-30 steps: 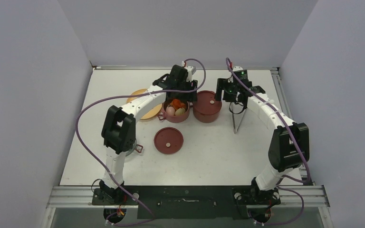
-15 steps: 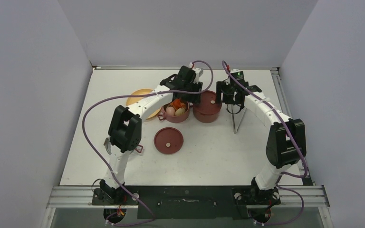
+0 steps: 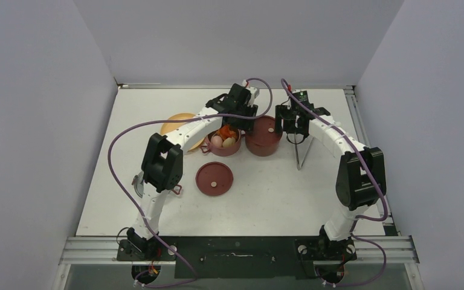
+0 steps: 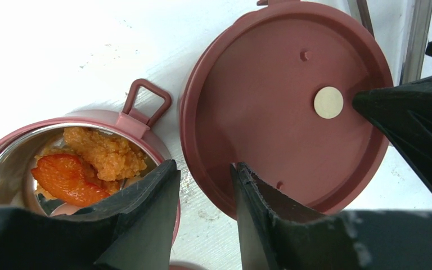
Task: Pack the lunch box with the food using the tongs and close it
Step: Close the box lid on the packing box.
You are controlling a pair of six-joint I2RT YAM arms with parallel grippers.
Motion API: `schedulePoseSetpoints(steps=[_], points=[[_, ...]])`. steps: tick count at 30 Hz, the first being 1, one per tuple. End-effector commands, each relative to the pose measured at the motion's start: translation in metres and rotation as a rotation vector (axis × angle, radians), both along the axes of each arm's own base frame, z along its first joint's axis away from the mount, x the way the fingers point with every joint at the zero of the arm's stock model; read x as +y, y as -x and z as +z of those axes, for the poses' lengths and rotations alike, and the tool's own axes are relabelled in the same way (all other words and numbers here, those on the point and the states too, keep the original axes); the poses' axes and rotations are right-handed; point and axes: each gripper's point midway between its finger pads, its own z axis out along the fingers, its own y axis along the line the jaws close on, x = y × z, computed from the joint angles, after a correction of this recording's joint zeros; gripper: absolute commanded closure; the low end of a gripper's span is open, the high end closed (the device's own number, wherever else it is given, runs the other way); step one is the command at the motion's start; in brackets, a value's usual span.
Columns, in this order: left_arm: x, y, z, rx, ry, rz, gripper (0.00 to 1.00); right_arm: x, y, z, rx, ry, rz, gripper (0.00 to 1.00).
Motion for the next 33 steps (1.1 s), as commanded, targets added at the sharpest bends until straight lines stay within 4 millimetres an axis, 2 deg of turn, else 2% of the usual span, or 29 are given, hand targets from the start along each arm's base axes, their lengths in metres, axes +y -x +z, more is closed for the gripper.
schedulePoseSetpoints(steps=[1, 4, 8, 18, 33], points=[[-0.003, -0.011, 0.04, -0.097, 0.025, 0.006, 0.57, 0.004, -0.01, 0.032, -0.081, -0.012, 0.001, 0.3], [-0.003, -0.011, 0.054, -0.116, 0.045, 0.011, 0.5, 0.007, -0.008, 0.039, -0.093, -0.034, 0.006, 0.3], [-0.003, -0.01, 0.059, -0.116, 0.055, 0.015, 0.44, 0.015, -0.006, 0.04, -0.091, -0.074, 0.024, 0.33], [0.0, -0.012, 0.032, -0.059, 0.02, 0.025, 0.44, 0.024, -0.004, 0.028, -0.055, -0.103, 0.04, 0.55], [0.008, -0.017, 0.016, -0.022, 0.013, 0.042, 0.49, 0.034, -0.008, 0.027, -0.049, -0.104, 0.057, 0.73]])
